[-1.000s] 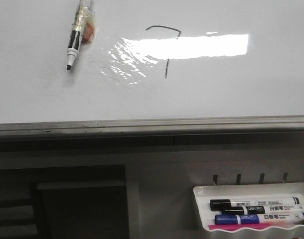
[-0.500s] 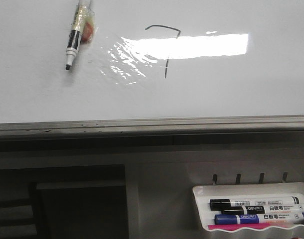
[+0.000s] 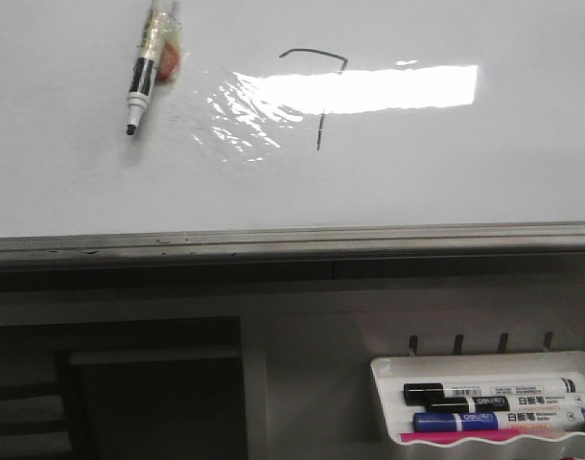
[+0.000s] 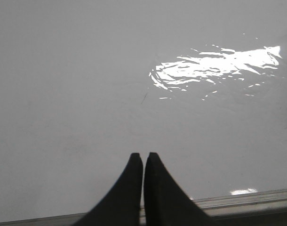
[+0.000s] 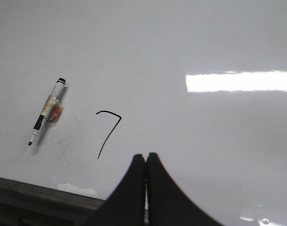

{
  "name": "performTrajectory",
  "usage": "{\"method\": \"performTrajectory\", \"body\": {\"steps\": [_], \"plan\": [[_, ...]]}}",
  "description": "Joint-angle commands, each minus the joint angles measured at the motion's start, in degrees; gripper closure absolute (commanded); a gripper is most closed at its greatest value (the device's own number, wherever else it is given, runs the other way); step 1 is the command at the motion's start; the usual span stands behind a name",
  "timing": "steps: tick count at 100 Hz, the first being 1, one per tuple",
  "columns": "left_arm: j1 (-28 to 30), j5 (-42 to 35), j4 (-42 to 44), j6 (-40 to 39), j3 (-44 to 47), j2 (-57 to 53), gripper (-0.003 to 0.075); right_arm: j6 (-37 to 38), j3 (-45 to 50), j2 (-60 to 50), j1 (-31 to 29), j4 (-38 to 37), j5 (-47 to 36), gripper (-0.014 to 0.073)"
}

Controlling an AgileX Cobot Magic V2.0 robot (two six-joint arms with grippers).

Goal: Write number 7 on whiteboard

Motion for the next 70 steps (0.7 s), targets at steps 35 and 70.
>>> {"method": "performTrajectory", "body": {"steps": [35, 70], "plan": [[0.1, -4.1, -0.5, -0.6, 2.0, -1.9, 0.0741, -0.6, -1.5, -0.6, 0.0, 1.5, -2.7, 0.0657], [0.1, -4.1, -0.5, -0.6, 2.0, -1.8, 0.0741, 37.1, -1.0, -0.6, -1.5, -41.2, -8.0, 0.0657]]}}
